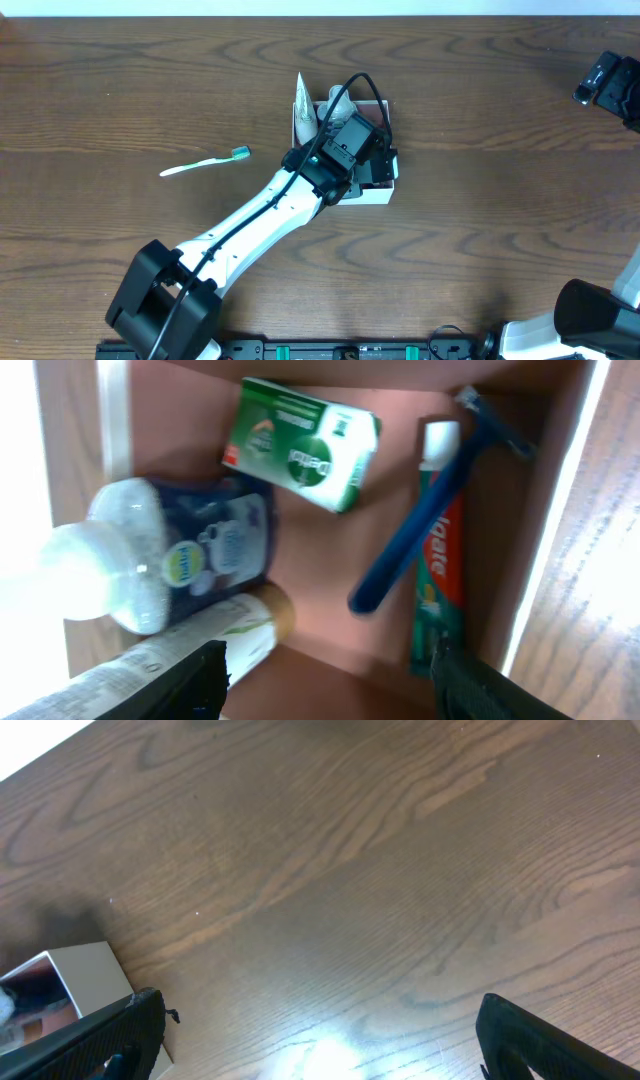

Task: Pack container
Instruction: 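Carry the razor with the left gripper over the box and release it, then move the left gripper back to the green toothbrush on the table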

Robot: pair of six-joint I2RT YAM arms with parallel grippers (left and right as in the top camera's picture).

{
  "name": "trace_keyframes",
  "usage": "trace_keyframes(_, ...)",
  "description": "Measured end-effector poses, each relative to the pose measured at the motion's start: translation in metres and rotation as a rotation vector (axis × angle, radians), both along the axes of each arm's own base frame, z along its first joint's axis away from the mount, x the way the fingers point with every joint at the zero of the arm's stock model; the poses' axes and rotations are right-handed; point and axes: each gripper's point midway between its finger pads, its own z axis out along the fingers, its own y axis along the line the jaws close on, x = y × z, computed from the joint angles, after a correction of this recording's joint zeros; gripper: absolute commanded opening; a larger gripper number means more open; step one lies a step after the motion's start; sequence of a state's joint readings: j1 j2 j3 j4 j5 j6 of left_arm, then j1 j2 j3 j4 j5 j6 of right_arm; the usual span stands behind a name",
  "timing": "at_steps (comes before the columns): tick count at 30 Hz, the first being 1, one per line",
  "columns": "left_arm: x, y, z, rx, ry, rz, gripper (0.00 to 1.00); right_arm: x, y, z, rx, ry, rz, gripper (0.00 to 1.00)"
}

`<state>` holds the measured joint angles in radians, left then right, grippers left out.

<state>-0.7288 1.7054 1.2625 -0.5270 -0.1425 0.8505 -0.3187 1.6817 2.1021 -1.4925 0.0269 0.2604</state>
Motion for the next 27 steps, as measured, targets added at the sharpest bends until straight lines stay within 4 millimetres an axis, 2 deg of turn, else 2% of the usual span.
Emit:
trace_keyframes(3,0.004,-0.001,0.012,-0.02,-0.038,0.008,0.66,0.0,0.0,0.0,0.0,0.0,0.0,0.99)
trace_keyframes(5,0.006,-0.002,0.027,-0.06,-0.073,0.022,0.66,0.0,0.0,0.0,0.0,0.0,0.0,0.99)
trace_keyframes(7,0.006,-0.003,0.049,-0.116,-0.109,0.048,0.68,0.0,0.0,0.0,0.0,0.0,0.0,0.99)
trace_keyframes(10,-0.002,-0.004,0.087,-0.232,-0.159,0.101,0.85,0.0,0.0,0.0,0.0,0.0,0.0,0.99)
trace_keyframes(11,-0.006,-0.004,0.099,-0.275,-0.168,0.123,0.87,0.0,0.0,0.0,0.0,0.0,0.0,0.99)
trace_keyframes(16,-0.036,0.001,0.16,-0.54,-0.176,0.269,0.89,0.0,0.0,0.0,0.0,0.0,0.0,0.99)
trace_keyframes(19,-0.046,0.019,0.187,-0.66,-0.178,0.373,0.9,0.0,0.0,0.0,0.0,0.0,0.0,0.99)
trace_keyframes(22,-0.046,0.05,0.208,-0.747,-0.215,0.508,0.9,0.0,0.0,0.0,0.0,0.0,0.0,0.99)
trace_keyframes(25,-0.036,0.089,0.217,-0.781,-0.267,0.654,0.9,0.0,0.0,0.0,0.0,0.0,0.0,0.99)
trace_keyframes(27,-0.025,0.119,0.216,-0.788,-0.295,0.777,0.92,0.0,0.0,0.0,0.0,0.0,0.0,0.99)
